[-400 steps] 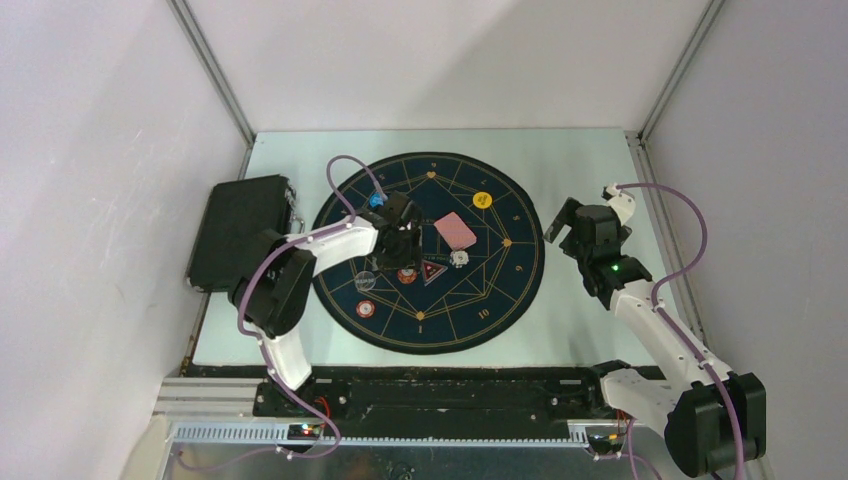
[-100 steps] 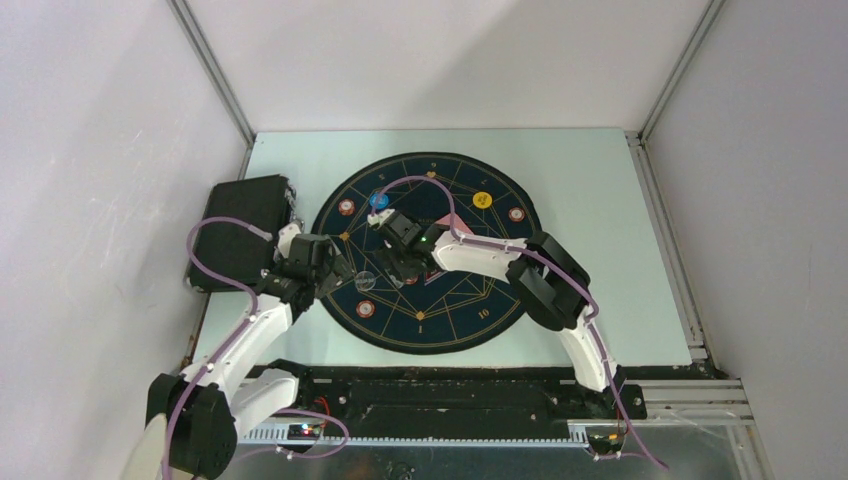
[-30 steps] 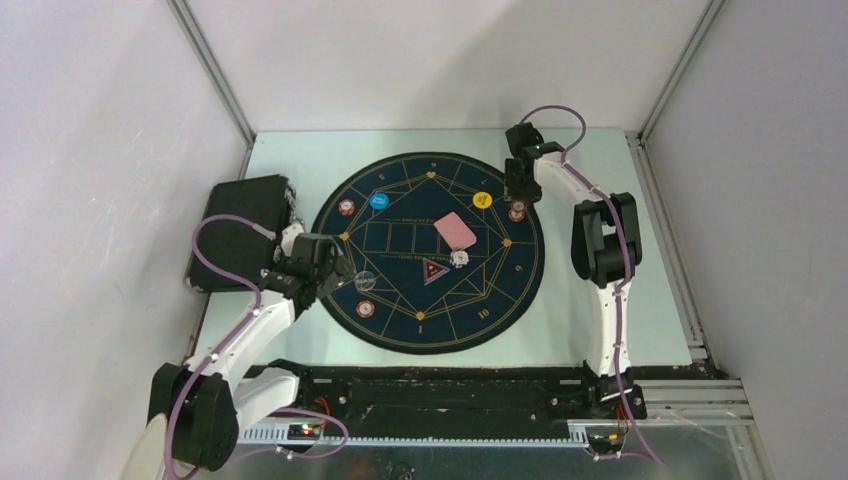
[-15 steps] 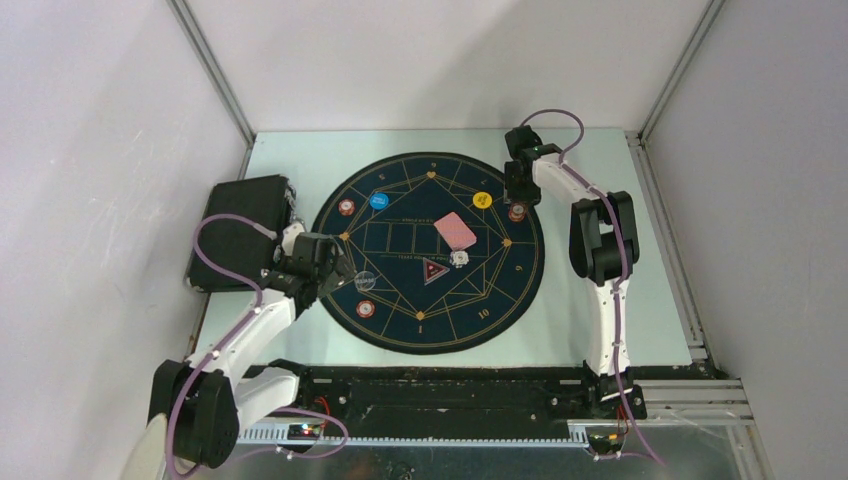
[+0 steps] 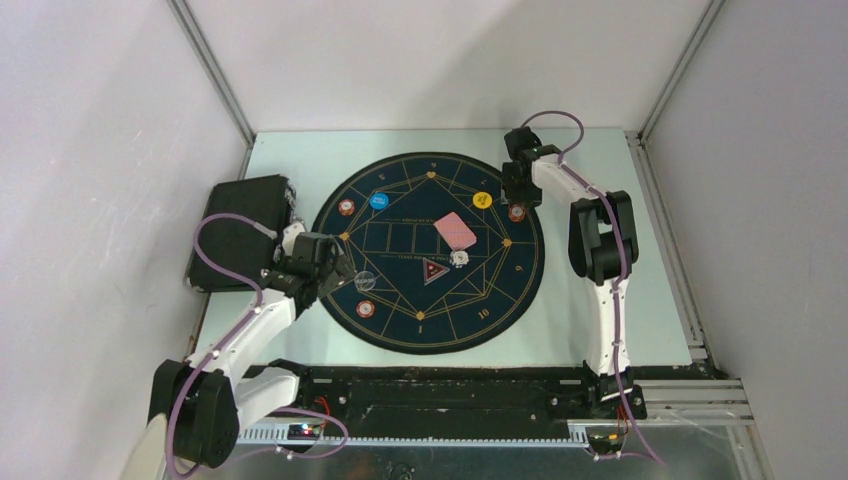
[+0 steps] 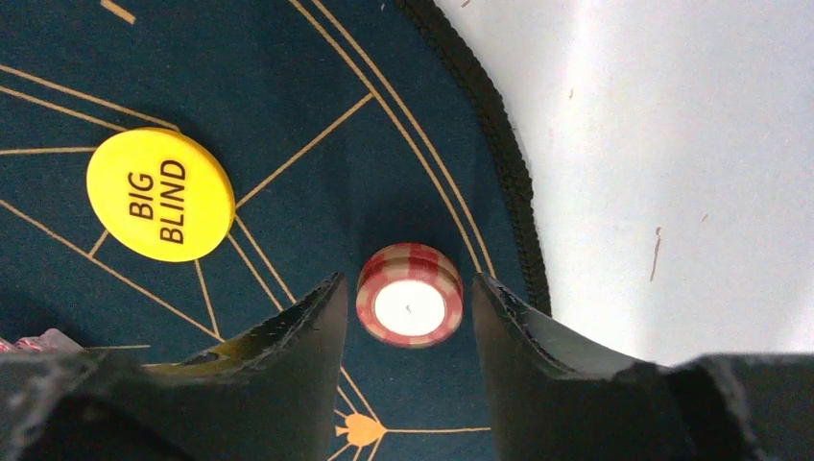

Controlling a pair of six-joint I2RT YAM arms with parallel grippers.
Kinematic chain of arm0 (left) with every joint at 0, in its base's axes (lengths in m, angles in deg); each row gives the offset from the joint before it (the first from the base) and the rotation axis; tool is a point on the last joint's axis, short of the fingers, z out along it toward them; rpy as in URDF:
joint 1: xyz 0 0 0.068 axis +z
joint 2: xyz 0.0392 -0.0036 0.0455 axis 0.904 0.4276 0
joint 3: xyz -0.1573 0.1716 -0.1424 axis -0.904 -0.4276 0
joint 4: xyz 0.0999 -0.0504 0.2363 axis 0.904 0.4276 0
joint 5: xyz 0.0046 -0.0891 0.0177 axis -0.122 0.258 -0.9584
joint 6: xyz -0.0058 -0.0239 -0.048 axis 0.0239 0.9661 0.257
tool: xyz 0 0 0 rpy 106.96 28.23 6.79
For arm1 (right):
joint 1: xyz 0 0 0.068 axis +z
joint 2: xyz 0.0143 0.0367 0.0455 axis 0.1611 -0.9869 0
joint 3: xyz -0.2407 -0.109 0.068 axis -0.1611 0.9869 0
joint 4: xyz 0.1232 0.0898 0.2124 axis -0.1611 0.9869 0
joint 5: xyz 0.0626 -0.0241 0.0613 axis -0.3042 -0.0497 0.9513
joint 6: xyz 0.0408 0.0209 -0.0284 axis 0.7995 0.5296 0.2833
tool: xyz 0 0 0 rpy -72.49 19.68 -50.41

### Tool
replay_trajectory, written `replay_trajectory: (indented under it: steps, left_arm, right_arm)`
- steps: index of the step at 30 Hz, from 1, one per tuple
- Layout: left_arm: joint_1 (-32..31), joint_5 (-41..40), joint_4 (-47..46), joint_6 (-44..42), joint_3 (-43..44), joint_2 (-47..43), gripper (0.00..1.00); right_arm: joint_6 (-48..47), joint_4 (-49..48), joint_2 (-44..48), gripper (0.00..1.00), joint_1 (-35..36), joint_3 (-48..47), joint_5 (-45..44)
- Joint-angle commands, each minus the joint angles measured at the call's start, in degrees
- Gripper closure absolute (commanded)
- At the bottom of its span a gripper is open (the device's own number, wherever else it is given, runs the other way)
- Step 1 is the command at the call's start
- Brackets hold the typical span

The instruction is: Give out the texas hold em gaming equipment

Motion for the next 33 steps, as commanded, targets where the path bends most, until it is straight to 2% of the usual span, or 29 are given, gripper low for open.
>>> replay_trajectory:
  steps: [1,3,4,7,10,13,16,20,26,30,33]
  left_arm:
    - [-0.24,0.02,-0.63,-1.03,0.37,-0.73,0.0]
    - [-0.24,-0.09,-0.48,-1.1,0.36,-1.15,0.0]
    - [-0.24,-0.19,-0.46,-1.12,0.35,-1.44,0.0]
    - [-0.27,-0.16,-0.23,-1.12,0.35,-2.0,0.0]
    - [-0.25,0.16,0.04,-1.31,0.82,-2.72,0.0]
    - [-0.35,1.67,0.18,-1.98,1.81,-3.24,0.0]
    - [-2.14,3.12,-0.23,-3.08,4.21,-3.8,0.0]
    - [-10.53,1.15,-0.75,-6.42,10.46,-1.37,0.0]
    - [-24.82,2.88,-3.74,-16.1,22.59,11.03,0.0]
    - [-29.84,5.89,-3.85,-19.76,31.51,22.39,0.0]
    - [-30.91,8.47,-3.73,-19.67,37.59,30.05,0.0]
  right_arm:
    - [1.31,-0.82,-0.76,0.42,-0.28,-0.73,-0.25]
    - [1.43,-0.71,0.16,0.32,-0.21,-0.63,-0.37]
    - [1.44,-0.49,0.57,0.25,-0.18,-0.53,-0.48]
    - [1.57,0.25,3.58,0.17,-0.07,-0.3,-0.85]
    - [1.9,-0.56,8.78,0.02,0.24,2.13,-0.76]
    - [4.02,-3.15,14.97,0.01,0.75,6.86,-0.56]
    - [6.31,-9.52,25.37,0.01,1.17,17.51,-1.88]
    - [10.09,-14.04,37.98,0.0,1.1,30.54,-4.68]
    - [11.95,-18.25,54.91,0.0,0.76,47.01,-7.28]
    - [14.41,-20.55,65.1,0.0,-1.39,55.24,-9.44]
    - [16.22,-22.93,71.49,0.01,-3.93,60.27,-8.98]
